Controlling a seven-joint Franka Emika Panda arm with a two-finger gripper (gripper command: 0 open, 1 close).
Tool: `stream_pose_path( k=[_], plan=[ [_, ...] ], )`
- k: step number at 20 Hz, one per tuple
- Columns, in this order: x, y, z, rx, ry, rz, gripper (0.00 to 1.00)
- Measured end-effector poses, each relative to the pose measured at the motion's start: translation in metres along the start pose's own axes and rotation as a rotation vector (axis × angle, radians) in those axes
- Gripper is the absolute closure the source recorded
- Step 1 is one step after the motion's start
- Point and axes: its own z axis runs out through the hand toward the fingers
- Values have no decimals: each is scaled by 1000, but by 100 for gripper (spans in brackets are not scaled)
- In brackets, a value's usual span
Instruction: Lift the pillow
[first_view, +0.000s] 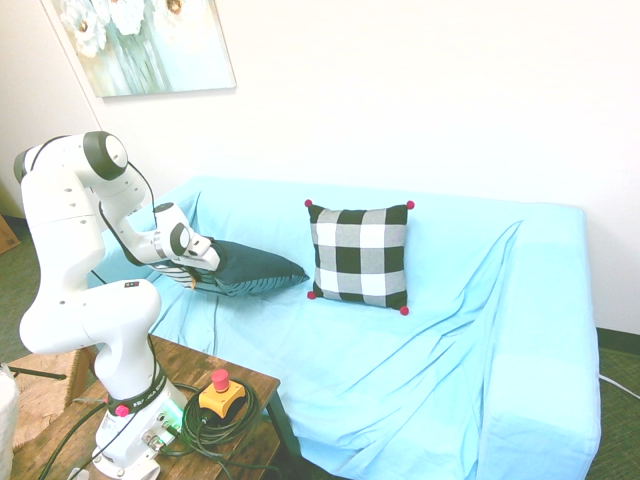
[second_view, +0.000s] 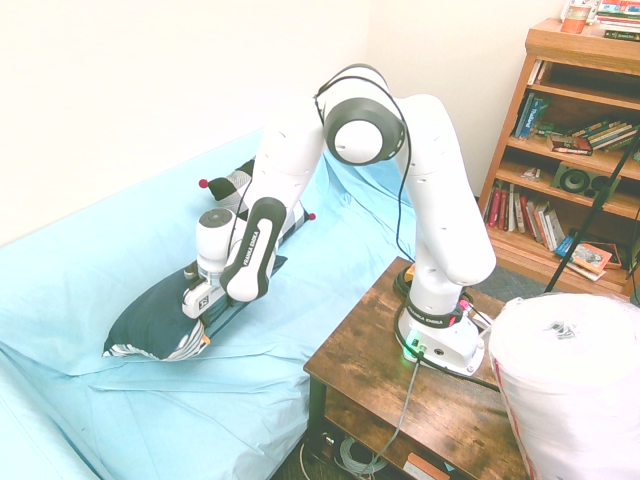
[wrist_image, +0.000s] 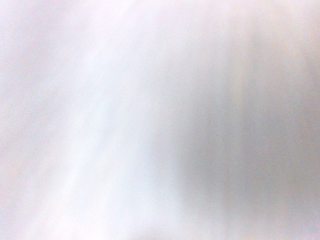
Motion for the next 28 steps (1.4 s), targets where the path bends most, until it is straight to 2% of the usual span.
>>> stream_pose_path(
  k=[12, 18, 28],
  plan=[
    [125, -104, -99, 82, 134, 4, 0],
    [159, -136, -98, 93, 189, -14, 0],
    [198, -165, -117, 115, 229, 23, 0]
  ],
)
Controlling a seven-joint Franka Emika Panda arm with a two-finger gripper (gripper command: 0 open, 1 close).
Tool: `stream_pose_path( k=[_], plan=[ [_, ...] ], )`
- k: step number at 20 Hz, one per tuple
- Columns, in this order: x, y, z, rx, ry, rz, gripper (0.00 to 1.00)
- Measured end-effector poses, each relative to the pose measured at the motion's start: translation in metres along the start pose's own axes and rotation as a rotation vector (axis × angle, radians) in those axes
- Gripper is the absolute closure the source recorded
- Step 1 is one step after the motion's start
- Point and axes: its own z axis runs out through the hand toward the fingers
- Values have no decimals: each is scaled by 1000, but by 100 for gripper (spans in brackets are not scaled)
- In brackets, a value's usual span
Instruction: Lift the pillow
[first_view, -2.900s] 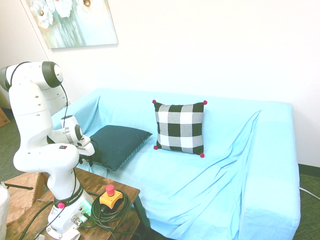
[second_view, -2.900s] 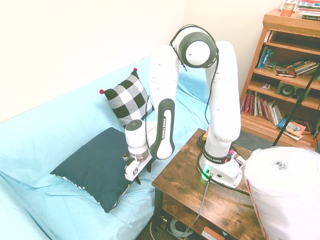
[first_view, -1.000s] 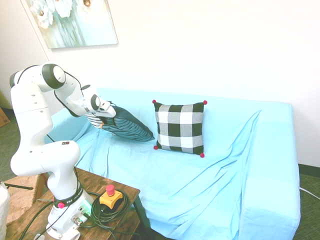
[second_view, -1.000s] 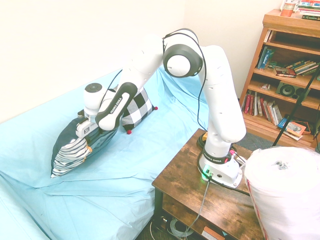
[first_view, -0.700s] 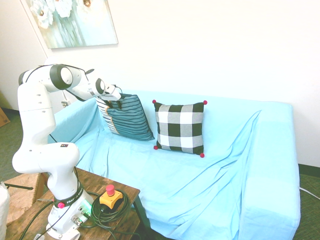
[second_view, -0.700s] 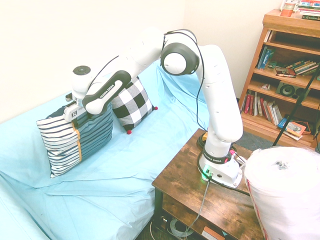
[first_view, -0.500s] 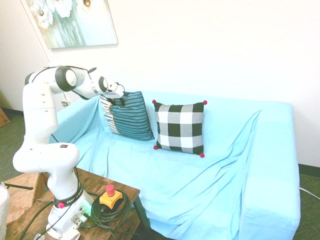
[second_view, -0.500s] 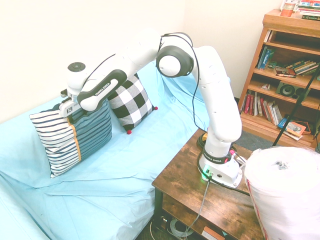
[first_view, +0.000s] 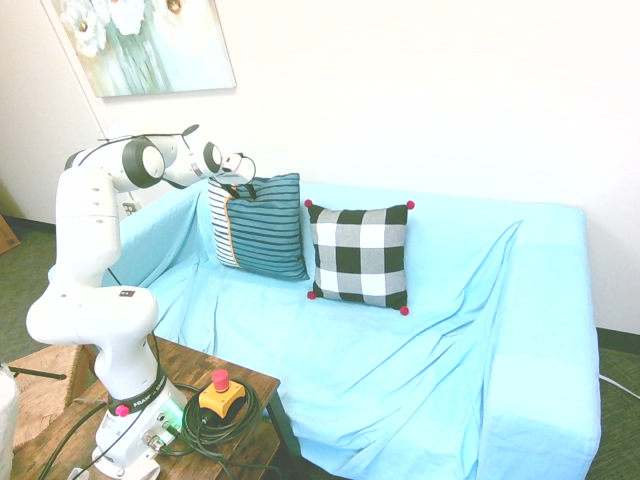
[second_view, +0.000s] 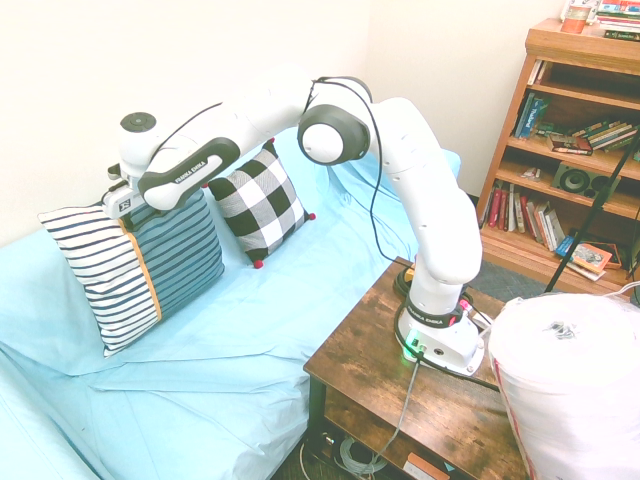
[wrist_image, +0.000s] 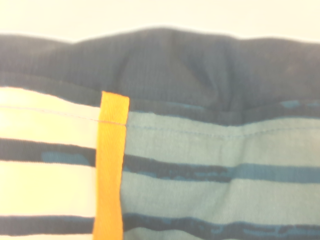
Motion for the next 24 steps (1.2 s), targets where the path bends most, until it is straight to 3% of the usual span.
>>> stream_pose_path(
  k=[14, 24],
  plan=[
    [34, -31, 26, 12, 5, 29, 0],
    [29, -20, -53, 53, -8, 20, 0]
  ],
)
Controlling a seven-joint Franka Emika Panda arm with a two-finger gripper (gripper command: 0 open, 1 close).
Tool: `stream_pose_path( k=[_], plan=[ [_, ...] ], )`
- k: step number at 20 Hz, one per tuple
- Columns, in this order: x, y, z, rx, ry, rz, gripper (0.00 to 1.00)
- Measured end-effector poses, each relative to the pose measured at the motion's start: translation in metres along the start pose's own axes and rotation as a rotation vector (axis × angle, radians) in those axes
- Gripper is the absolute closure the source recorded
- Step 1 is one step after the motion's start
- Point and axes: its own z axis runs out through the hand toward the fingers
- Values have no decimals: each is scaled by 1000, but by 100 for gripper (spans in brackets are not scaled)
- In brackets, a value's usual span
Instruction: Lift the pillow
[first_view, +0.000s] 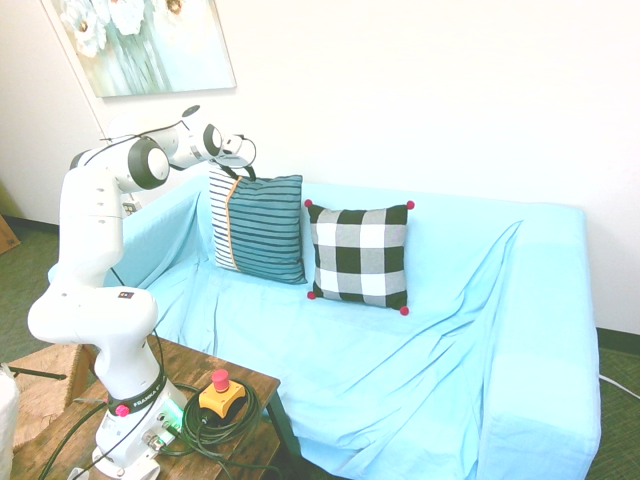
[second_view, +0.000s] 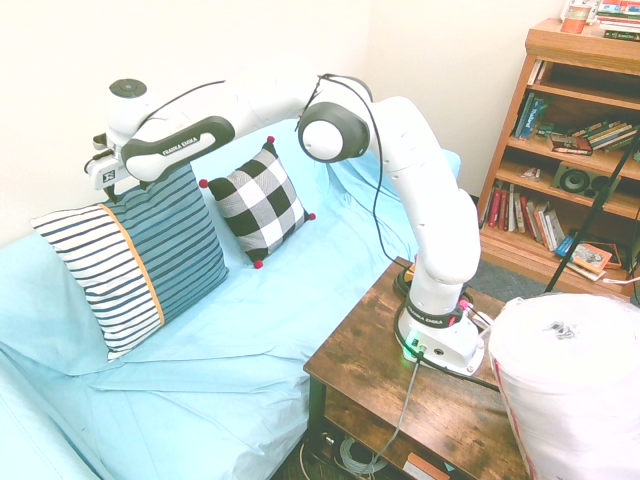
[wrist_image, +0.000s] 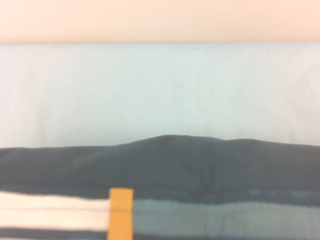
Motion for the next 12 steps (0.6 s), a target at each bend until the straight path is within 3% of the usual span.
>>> stream_pose_path(
  k=[6, 12],
  plan=[
    [-23, 43, -23, -68, -44, -2, 0],
    [-41, 118, -68, -214, -200, 28, 0]
  ],
)
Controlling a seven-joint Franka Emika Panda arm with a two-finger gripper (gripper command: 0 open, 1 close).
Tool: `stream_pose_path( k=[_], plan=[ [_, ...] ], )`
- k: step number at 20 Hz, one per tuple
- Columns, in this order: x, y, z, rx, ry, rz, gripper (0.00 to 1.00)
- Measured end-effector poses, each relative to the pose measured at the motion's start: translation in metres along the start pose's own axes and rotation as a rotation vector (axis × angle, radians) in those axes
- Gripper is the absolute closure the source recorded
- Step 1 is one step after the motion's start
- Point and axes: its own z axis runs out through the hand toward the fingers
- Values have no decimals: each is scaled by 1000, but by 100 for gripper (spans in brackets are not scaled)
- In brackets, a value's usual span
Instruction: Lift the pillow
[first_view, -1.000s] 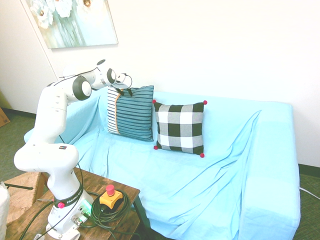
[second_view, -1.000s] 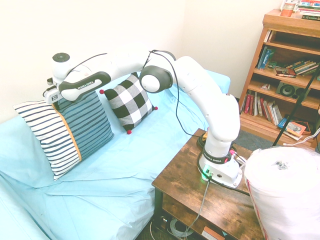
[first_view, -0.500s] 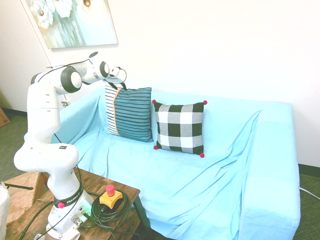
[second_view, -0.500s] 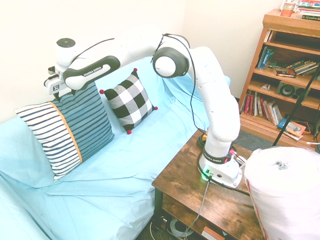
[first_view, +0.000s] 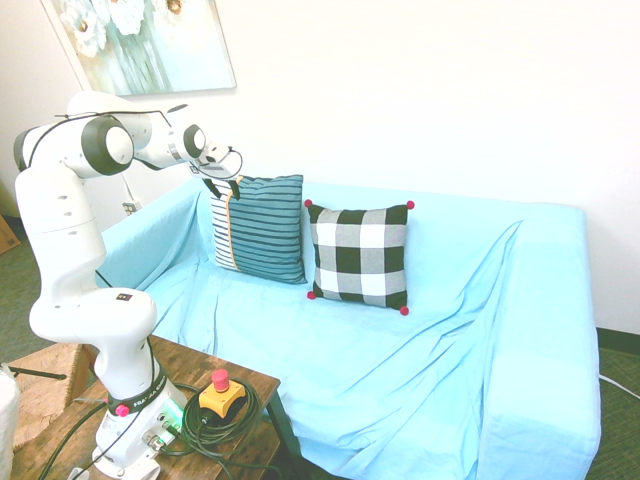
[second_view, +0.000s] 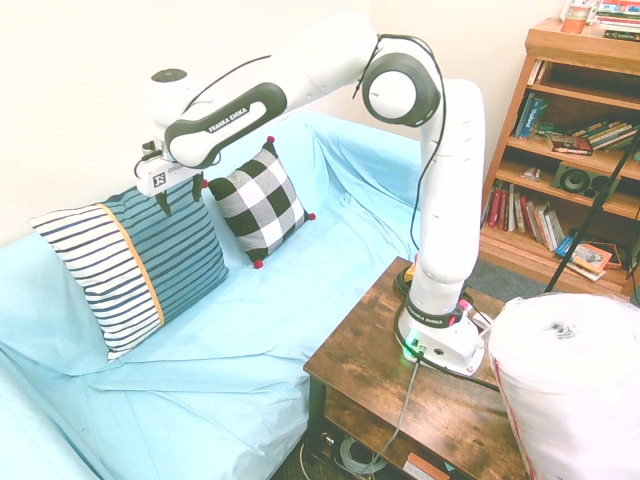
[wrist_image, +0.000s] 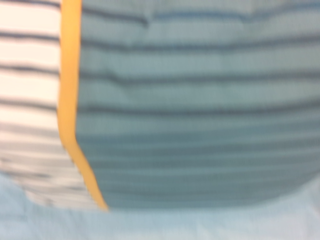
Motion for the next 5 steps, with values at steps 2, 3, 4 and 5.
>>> stream_pose_path(
  k=[2, 3, 4, 5],
  plan=[
    [0, 36, -4, -35, -51, -4, 0],
    [1, 55, -5, -47, -69, -7, 0],
    [2, 74, -5, -61, -82, -7, 0],
    [2, 93, -4, -72, -93, -7, 0]
  ],
)
